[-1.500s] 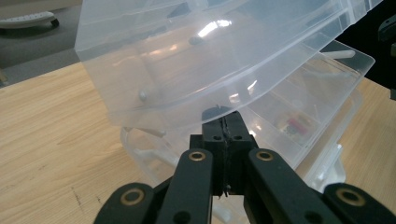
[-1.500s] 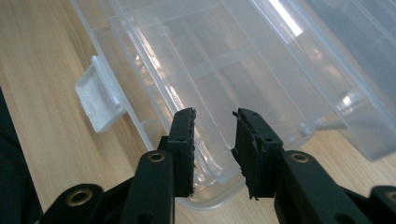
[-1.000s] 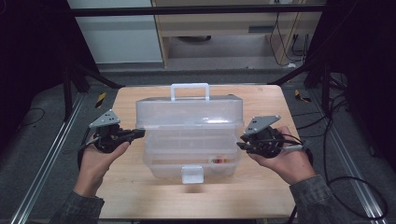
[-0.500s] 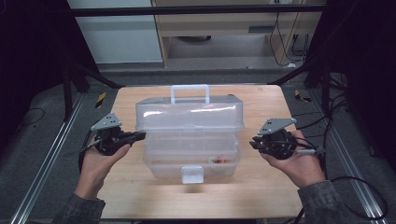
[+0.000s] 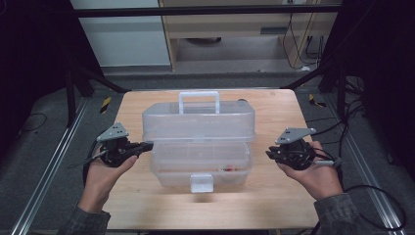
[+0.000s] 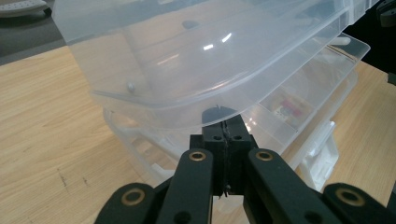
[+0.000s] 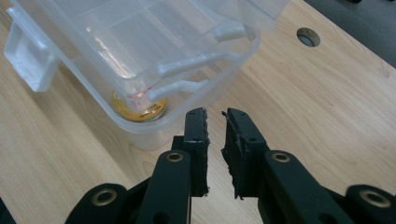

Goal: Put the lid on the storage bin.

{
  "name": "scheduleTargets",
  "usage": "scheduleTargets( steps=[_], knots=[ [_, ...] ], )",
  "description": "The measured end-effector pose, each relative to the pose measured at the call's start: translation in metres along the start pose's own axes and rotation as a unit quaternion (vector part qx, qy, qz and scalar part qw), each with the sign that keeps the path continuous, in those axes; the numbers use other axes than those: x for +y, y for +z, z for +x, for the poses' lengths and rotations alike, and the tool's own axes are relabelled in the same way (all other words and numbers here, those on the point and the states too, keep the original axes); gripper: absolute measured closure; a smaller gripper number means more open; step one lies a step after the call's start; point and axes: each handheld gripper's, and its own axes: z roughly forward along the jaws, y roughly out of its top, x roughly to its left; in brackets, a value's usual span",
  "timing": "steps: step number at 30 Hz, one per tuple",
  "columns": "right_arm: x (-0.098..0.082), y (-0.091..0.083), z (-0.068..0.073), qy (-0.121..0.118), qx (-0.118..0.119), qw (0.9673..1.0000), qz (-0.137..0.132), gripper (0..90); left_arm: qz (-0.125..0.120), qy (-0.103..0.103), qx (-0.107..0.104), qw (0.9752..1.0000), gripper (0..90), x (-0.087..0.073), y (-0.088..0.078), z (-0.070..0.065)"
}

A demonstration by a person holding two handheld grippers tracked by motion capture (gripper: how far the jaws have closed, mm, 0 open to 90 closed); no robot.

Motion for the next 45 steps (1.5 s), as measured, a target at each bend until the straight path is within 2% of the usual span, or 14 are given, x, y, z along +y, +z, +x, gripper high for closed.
scheduleTargets(
  steps=[20, 33, 45],
  knots=[
    [-0.014, 0.013, -0.003, 0.021, -0.011, 0.9997, 0.003, 77.1, 0.007, -0.002, -0.003, 1.0, 89.8, -0.011, -0.002, -0.004],
    [-0.027, 0.026, -0.008, 0.048, -0.02, 0.9986, 0.008, 77.1, 0.008, -0.005, -0.007, 0.9999, 89.8, -0.014, -0.002, -0.004],
    [-0.038, 0.05, -0.015, 0.079, -0.028, 0.9964, 0.016, 76.8, 0.009, -0.006, -0.01, 0.9999, 89.8, -0.017, -0.001, -0.005]
  ],
)
